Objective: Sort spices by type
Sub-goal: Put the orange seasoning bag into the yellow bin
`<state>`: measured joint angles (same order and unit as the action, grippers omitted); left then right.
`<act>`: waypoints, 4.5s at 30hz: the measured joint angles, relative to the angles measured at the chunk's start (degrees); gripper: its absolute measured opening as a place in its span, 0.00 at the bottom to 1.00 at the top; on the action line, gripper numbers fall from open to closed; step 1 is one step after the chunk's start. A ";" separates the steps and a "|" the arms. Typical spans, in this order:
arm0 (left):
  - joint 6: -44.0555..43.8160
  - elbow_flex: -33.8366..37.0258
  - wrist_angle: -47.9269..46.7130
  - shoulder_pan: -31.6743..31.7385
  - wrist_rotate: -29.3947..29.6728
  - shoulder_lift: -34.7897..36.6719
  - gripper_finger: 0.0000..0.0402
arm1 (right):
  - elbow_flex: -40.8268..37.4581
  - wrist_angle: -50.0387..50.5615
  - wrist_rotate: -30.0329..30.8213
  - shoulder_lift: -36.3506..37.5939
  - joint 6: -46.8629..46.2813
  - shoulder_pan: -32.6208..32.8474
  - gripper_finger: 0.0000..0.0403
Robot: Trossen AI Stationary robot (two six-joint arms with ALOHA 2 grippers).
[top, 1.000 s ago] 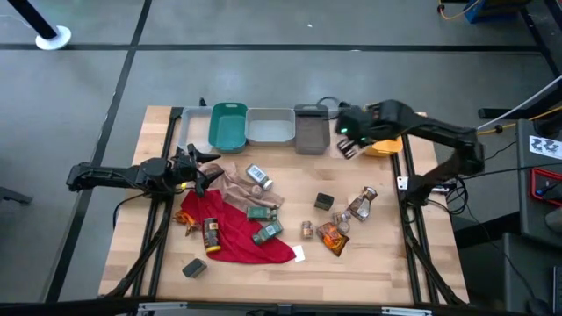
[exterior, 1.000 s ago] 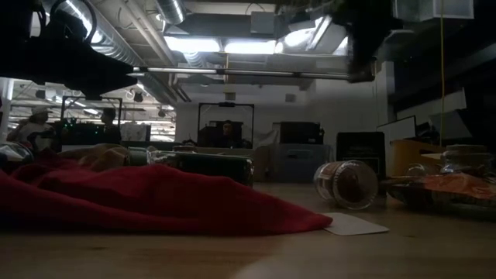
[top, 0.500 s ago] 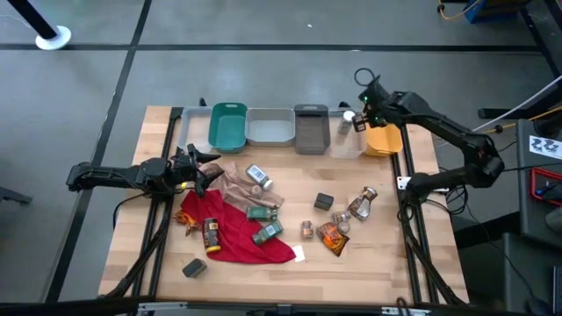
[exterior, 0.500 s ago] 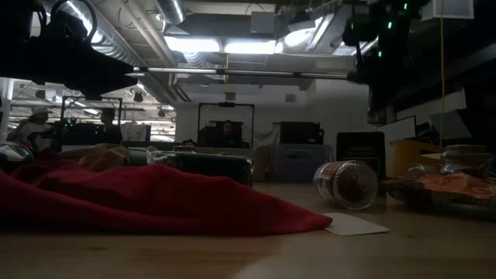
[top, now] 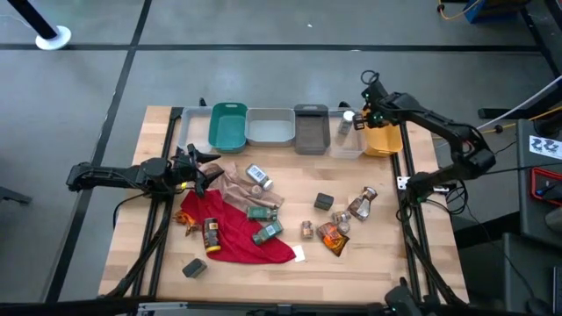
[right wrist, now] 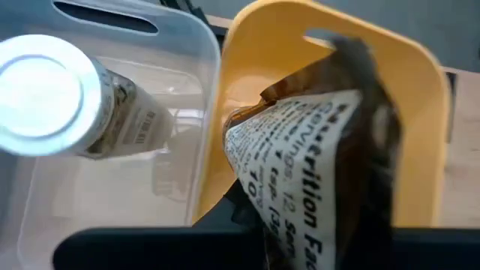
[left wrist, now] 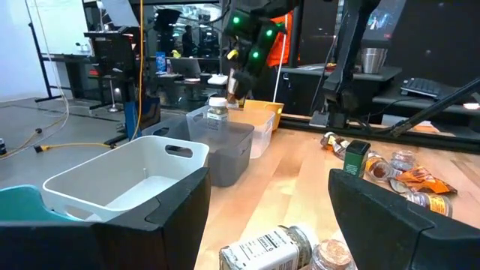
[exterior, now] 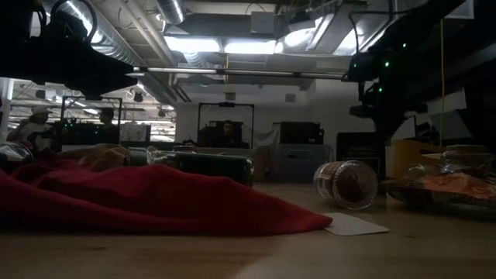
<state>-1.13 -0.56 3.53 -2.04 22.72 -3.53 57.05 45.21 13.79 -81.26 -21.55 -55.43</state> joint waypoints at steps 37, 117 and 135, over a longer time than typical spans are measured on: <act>0.02 0.00 0.00 0.02 0.02 0.00 0.64 | -0.16 -3.03 -2.03 -6.11 1.40 -2.09 0.43; -0.39 0.02 -0.02 0.00 0.02 0.00 0.64 | -5.51 24.17 -2.86 -1.37 11.47 72.31 0.47; -0.39 0.02 0.00 0.02 0.00 0.00 0.64 | -13.79 16.27 -2.21 -1.37 16.51 72.31 0.47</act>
<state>-1.52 -0.54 3.53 -2.02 22.72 -3.53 43.26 61.48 11.58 -82.63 -5.04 16.88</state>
